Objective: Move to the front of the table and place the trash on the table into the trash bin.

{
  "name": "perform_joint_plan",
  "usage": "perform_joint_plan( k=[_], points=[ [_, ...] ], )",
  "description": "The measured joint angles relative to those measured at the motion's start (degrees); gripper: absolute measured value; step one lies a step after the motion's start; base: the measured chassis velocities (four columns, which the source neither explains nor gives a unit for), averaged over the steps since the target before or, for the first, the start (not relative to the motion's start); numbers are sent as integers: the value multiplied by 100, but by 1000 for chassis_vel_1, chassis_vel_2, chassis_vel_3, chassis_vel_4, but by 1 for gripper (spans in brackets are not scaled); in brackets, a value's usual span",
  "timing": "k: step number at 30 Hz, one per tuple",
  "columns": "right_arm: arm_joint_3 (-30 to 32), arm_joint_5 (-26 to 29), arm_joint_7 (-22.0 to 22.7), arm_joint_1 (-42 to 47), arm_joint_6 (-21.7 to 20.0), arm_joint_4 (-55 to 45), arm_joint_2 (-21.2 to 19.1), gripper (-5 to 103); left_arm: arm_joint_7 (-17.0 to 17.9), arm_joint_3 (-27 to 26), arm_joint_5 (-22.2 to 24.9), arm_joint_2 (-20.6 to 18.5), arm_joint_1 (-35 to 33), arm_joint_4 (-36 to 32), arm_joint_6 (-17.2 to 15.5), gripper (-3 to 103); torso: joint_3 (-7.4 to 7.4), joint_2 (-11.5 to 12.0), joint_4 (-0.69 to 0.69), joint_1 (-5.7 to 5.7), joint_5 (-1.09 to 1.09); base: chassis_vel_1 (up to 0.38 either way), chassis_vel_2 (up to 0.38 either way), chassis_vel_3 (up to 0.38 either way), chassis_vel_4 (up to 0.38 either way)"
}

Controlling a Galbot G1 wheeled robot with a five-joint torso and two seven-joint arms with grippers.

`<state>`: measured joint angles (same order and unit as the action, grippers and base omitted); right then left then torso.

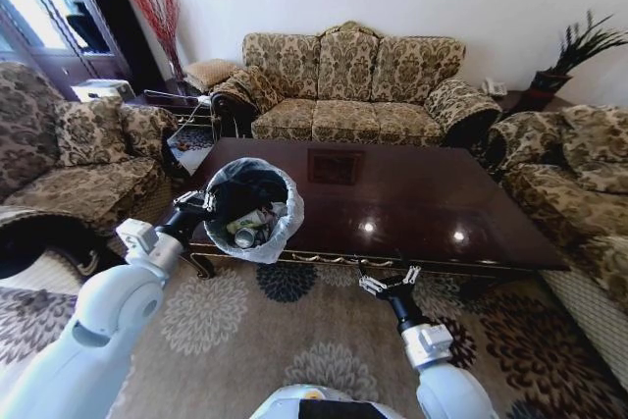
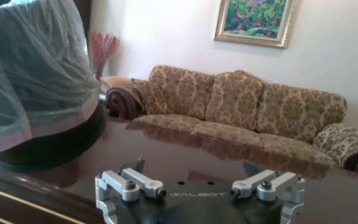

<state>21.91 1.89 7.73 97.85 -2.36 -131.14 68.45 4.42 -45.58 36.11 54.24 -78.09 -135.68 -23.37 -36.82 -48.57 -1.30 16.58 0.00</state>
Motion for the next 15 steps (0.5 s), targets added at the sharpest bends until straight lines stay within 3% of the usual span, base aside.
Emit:
perform_joint_plan(
  k=[10,15],
  points=[
    [35,-132,-16,57,139,20,99,100,59,-230,22,-28,-95,-70,-229,1,1,-1,0,-1,-1,101,-105,-100,98],
    [462,122,42,-11,154,-45,59,100,-39,-689,114,-131,-427,-208,-527,1,-2,1,2,7,0,0,0,0,0]
  ],
)
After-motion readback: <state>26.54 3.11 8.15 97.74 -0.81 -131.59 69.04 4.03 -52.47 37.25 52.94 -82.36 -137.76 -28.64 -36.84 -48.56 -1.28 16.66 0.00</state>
